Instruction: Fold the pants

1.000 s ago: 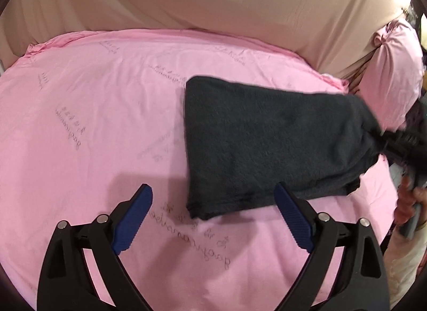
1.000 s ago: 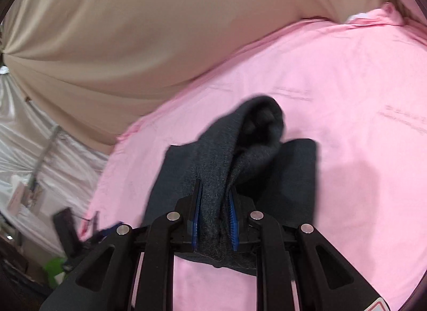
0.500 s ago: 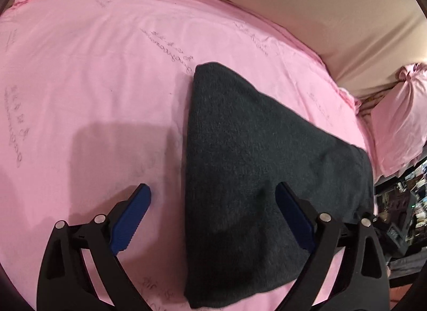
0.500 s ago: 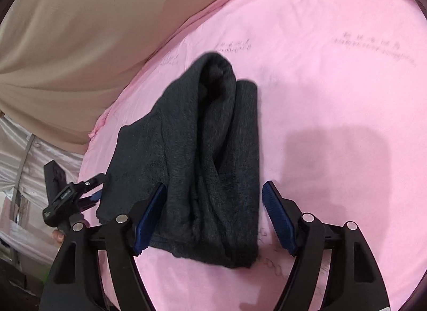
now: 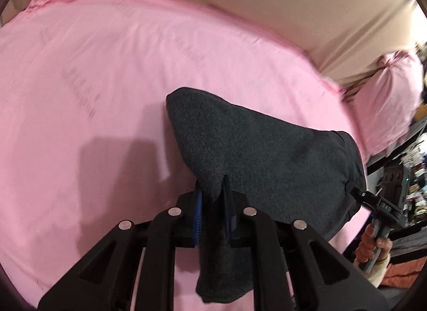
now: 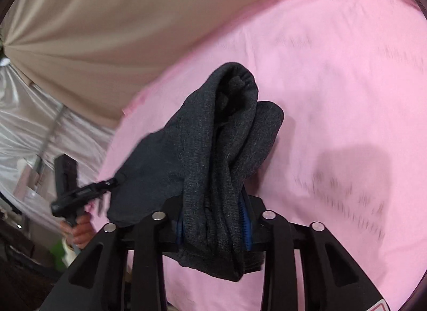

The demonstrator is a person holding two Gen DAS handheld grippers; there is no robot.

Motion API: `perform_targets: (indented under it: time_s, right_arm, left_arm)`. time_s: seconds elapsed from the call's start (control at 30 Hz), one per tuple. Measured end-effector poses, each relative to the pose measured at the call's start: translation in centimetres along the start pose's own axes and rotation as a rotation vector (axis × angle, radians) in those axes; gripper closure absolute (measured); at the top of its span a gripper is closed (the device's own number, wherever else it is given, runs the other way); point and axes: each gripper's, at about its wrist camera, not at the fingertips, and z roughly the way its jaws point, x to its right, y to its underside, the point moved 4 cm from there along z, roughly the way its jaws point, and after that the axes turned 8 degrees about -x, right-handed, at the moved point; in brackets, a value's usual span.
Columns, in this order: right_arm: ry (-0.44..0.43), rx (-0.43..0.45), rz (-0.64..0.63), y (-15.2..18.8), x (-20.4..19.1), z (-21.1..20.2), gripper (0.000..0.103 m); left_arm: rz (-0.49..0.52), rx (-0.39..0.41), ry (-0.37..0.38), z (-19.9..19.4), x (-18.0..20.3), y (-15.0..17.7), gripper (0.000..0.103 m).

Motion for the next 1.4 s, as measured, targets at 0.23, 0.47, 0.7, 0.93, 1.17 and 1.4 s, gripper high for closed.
perform_targets:
  time_s: [0.23,0.47,0.7,0.93,1.17,1.4]
  right_arm:
    - [0.055,0.165,-0.016,-0.6,-1.2,-4.7,0.04]
    - [0.126,0.108,-0.075,-6.4,-3.8,0.4,0.064]
    - [-0.014,0.21,-0.124,-5.7,-6.0,-3.7,0.092]
    - [0.036,0.182,0.05,-4.2,-0.4,-3.0,0.067]
    - [-0.015,0.127,-0.054,2.6,-3.2,-6.5,0.063]
    - [0.061,0.097,-0.085,6.3,-2.0,-2.8,0.056]
  left_arm:
    - [0.017,0.132,-0.107,-2.2,0.6,1.1,0.086]
    - [0.031,0.132,-0.14,0.2,3.5,-4.9,0.065]
    - [-0.033,0.067,-0.311,5.0,-0.4,-6.6,0.074]
    - [0.025,0.108,-0.368,3.9,1.3,-5.8,0.072]
    - [0.09,0.19,-0.242,-2.8,3.8,0.8,0.035]
    - [0.175,0.113,-0.239,-0.5,5.9,6.6,0.035]
